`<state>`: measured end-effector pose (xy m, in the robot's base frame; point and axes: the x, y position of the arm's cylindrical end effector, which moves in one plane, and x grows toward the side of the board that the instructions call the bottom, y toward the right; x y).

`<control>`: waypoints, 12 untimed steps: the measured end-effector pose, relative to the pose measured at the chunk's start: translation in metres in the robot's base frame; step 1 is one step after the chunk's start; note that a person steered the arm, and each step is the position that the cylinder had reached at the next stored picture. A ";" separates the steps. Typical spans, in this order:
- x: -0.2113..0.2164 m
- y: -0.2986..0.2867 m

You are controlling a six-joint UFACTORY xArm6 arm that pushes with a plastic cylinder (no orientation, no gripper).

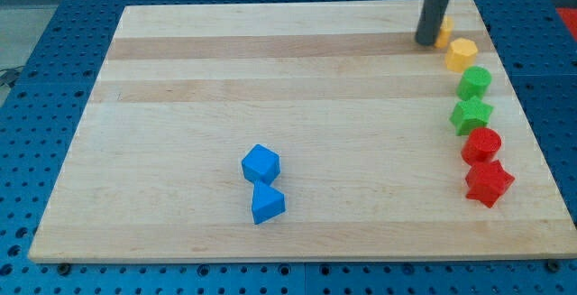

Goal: Point your arm to the left of the blue blocks

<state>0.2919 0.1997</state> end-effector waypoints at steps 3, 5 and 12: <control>0.007 -0.057; 0.034 -0.171; 0.269 -0.321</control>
